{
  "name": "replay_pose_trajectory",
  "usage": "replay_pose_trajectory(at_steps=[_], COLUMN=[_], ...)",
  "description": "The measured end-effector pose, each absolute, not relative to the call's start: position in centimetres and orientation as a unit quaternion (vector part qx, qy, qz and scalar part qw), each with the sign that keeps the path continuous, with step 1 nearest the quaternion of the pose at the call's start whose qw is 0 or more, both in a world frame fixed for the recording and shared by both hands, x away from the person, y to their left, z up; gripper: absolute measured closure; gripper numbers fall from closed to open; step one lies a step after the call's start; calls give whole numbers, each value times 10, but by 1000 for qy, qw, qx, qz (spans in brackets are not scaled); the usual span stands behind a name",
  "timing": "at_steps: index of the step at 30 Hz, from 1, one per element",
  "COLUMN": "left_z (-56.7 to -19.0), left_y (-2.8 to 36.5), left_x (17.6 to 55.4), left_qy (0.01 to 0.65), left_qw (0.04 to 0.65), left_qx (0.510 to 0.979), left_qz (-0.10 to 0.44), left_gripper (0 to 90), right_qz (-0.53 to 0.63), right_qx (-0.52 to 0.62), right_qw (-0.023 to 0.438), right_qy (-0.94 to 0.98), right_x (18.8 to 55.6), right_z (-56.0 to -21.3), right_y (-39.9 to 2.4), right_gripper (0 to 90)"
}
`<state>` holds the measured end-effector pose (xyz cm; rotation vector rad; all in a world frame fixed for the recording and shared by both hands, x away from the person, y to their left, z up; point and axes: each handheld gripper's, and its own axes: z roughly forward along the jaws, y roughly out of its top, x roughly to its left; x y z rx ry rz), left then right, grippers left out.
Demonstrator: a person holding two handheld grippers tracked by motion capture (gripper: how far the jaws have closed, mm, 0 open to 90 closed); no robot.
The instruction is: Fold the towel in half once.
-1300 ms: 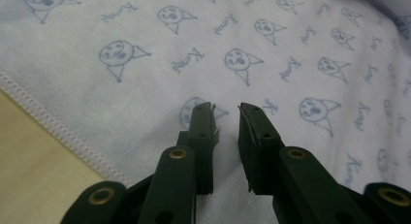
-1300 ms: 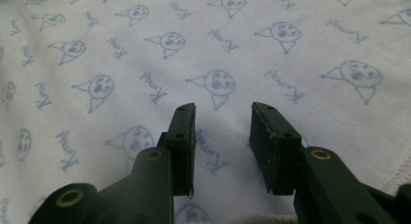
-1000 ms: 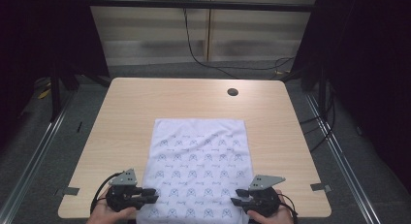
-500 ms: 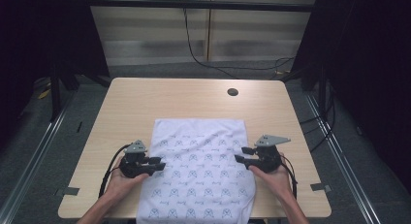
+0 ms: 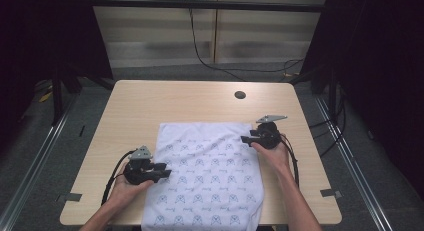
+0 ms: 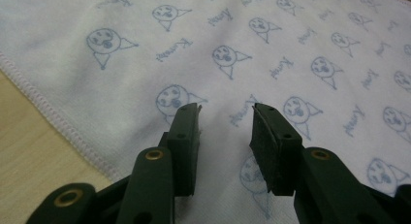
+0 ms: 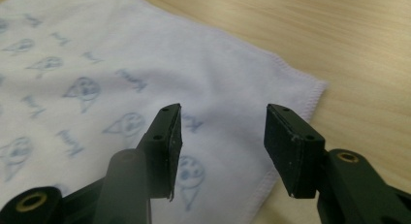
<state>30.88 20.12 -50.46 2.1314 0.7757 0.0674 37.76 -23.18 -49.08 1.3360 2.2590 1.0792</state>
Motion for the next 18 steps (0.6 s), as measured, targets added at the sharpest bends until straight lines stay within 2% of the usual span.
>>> replay_pose_trajectory(at_steps=[9,11,14,18], left_z=[-506,-505,-505,-503], left_y=[202,203,205,209], left_x=[309,308,302,287], left_qy=[308,305,302,290], left_qw=[426,427,427,421], left_qx=[850,851,852,859], left_qz=[25,21,12,-10], left_gripper=[624,624,624,624], right_qz=[356,354,345,352], right_qx=[492,493,482,472], right_qw=[163,177,182,169], right_qy=[778,775,785,791], right_x=[401,397,391,373], right_z=[-507,-508,-506,-506], right_y=[-228,-226,-224,-224], right_gripper=[481,531,660,718])
